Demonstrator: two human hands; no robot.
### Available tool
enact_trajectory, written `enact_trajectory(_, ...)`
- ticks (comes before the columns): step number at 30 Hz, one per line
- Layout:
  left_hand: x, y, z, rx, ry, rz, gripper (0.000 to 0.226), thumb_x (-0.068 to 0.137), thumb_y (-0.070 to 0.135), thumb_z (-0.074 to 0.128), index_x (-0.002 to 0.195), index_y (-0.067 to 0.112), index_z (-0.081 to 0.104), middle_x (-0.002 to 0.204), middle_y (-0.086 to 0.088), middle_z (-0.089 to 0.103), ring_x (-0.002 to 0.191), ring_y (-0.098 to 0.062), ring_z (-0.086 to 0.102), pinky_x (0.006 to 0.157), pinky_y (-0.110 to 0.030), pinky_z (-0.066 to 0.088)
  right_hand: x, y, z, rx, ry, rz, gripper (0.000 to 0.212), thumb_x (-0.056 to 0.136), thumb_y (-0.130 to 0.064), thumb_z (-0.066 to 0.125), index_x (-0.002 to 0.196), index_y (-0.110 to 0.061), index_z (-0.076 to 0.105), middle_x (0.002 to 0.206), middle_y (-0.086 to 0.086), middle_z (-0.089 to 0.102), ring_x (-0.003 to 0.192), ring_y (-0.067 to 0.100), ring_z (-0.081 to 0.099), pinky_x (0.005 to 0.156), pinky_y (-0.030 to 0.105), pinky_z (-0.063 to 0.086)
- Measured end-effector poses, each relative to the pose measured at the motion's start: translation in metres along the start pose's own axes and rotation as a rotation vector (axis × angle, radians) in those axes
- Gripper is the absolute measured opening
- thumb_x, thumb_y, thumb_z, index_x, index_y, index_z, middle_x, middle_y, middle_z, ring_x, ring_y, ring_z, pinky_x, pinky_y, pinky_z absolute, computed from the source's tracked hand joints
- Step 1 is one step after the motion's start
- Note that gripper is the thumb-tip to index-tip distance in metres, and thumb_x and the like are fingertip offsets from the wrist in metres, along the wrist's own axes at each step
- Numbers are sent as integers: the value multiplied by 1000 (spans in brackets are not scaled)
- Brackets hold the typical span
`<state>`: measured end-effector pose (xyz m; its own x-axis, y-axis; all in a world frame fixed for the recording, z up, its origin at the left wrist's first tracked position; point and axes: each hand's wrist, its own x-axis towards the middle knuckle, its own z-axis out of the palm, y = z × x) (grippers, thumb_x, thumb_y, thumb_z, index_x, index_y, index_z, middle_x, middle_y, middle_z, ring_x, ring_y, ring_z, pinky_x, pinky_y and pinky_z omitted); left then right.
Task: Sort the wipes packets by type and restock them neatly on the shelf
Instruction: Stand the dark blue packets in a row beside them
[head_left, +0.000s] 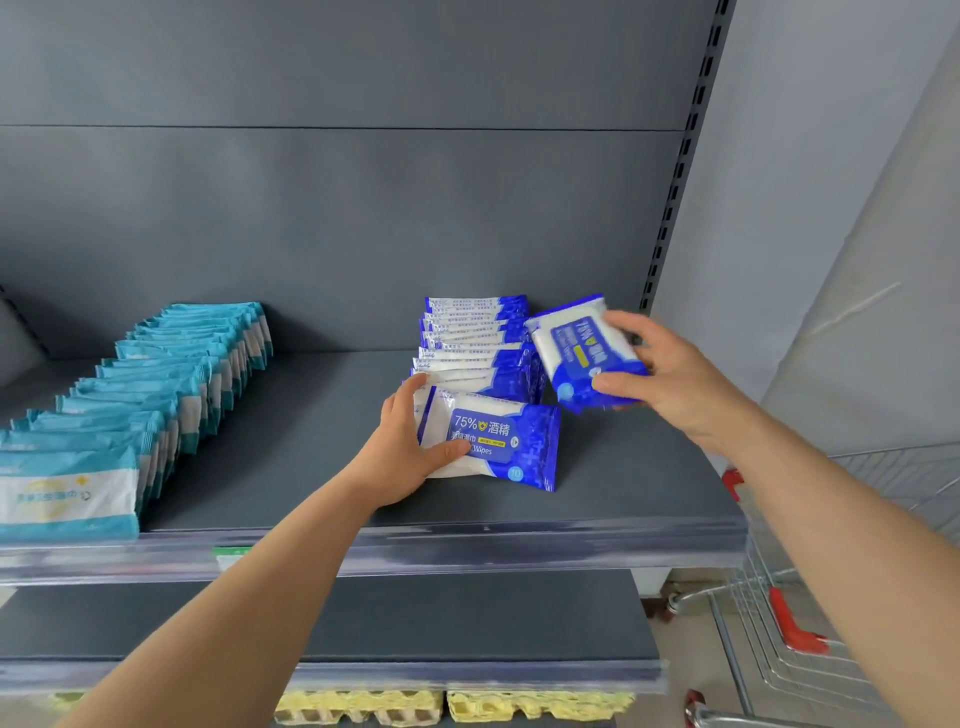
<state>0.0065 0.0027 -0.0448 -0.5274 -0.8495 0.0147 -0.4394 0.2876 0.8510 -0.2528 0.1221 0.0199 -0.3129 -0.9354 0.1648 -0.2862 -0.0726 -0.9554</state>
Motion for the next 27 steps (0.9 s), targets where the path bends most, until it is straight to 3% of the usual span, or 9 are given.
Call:
enact_trajectory(3, 0, 1, -1, -175, -35, -46, 81, 90, 20, 65, 149, 34, 13, 145, 4, 34, 118, -15, 53, 65, -14, 54, -5, 6, 12, -190, -279, 72, 61, 78, 10, 68, 121, -30, 55, 104, 6, 71, 93, 19, 68, 85, 35, 55)
enact_trajectory(7, -3, 3, -3, -336, -29, -64, 65, 94, 3, 50, 144, 34, 22, 119, 6, 62, 92, -11, 68, 67, -24, 56, -6, 8, 26, -302, -327, 97, 64, 79, 11, 64, 116, -41, 56, 100, -5, 73, 94, 14, 69, 86, 30, 55)
enact_trajectory(10, -7, 7, -5, -306, -32, -63, 59, 97, 6, 44, 144, 33, 20, 124, 0, 59, 89, -9, 66, 59, -17, 53, -5, 1, 40, -379, -373, 81, 63, 81, 10, 61, 126, -34, 57, 113, -8, 68, 100, 9, 66, 85, 25, 54)
enact_trajectory(12, -9, 9, -7, -381, -36, -86, 49, 101, 20, 42, 144, 33, 23, 122, 1, 61, 93, -13, 67, 68, -23, 57, -5, -2, 53, -500, -407, 44, 62, 82, 7, 61, 130, -33, 56, 124, -10, 62, 109, 10, 61, 92, 30, 52)
enact_trajectory(14, -11, 9, -9, -410, -76, -88, 53, 97, 37, 51, 142, 37, 23, 125, 3, 60, 97, -13, 69, 76, -30, 58, -4, -3, 65, -566, -446, 7, 62, 83, 5, 60, 131, -35, 55, 132, -11, 55, 115, 11, 56, 95, 33, 51)
enact_trajectory(18, -14, 1, -15, -100, -182, 25, 85, 66, 35, 82, 128, 40, 24, 128, 6, 56, 101, -9, 67, 73, -27, 60, -8, -1, 71, -674, -480, -2, 52, 88, -11, 61, 130, -41, 53, 129, -6, 38, 116, 7, 45, 101, 21, 38)
enact_trajectory(22, -21, -5, -20, 109, -144, -51, 97, 59, 48, 84, 134, 26, 25, 119, 10, 61, 91, -7, 68, 74, -28, 59, -15, 9, 66, -602, -402, 97, 67, 77, -29, 77, 133, -40, 41, 129, -8, 29, 111, 9, 47, 90, 23, 47)
enact_trajectory(24, -22, -5, -17, 144, -87, -42, 86, 61, 49, 83, 128, 25, 34, 118, 11, 62, 90, -7, 67, 75, -26, 58, -15, 13, 67, -535, -334, 131, 73, 76, -27, 78, 134, -37, 36, 123, -7, 41, 100, 10, 57, 78, 24, 52)
enact_trajectory(27, -15, 3, -10, 131, 10, 11, 87, 67, 44, 82, 136, 26, 30, 124, 12, 57, 87, -3, 62, 64, -14, 51, -6, 19, 71, -503, -186, 98, 74, 76, -24, 79, 134, -31, 33, 105, -9, 53, 83, 5, 60, 68, 22, 51)
